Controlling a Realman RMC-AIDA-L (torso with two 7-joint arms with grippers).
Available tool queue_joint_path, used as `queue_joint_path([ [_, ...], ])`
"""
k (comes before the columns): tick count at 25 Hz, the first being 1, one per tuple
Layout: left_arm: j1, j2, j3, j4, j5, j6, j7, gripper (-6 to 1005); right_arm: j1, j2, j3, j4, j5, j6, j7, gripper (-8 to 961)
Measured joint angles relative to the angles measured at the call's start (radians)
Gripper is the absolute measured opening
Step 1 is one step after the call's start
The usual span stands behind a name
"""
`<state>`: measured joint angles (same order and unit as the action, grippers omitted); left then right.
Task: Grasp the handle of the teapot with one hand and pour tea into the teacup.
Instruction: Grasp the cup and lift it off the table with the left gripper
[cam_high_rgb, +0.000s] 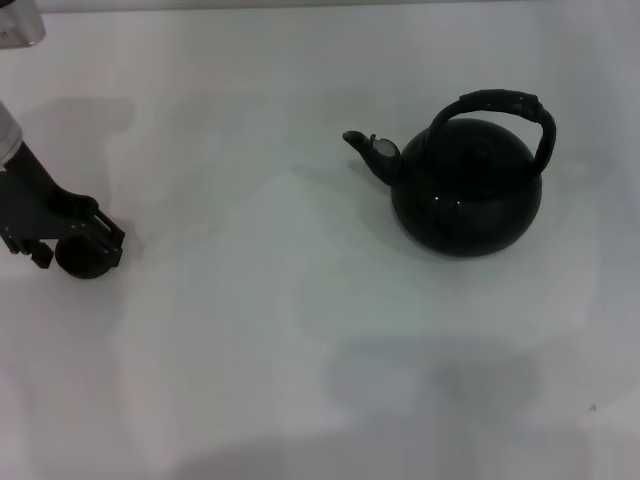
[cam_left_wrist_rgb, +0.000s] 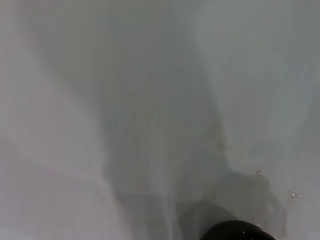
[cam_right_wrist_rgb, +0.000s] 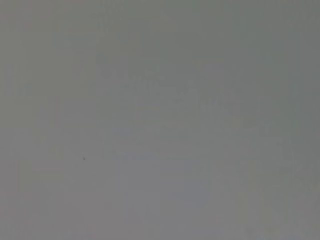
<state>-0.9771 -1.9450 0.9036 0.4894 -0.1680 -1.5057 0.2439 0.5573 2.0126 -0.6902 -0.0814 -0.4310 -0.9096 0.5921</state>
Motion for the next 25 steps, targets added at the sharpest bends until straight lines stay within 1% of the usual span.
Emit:
queue_joint_path([
  [7,0.004,0.000,0.000,0.000,0.001,-0.001,0.000,877,-0.001,0.000,0.000,0.000,0.000,0.000,0.000,739],
  [8,0.004,0.000,0.000,0.000,0.001,-0.001,-0.001,835,-0.001,0.000,0.000,0.000,0.000,0.000,0.000,739],
  [14,0.005,0.000,0.000,0.000,0.001,-0.001,0.000,687,-0.001,0.000,0.000,0.000,0.000,0.000,0.000,739],
  [25,-0.005,-0.006,0.002,0.007,0.001,-0.001,0.000,686,-0.002,0.000,0.000,0.000,0.000,0.000,0.000,739],
])
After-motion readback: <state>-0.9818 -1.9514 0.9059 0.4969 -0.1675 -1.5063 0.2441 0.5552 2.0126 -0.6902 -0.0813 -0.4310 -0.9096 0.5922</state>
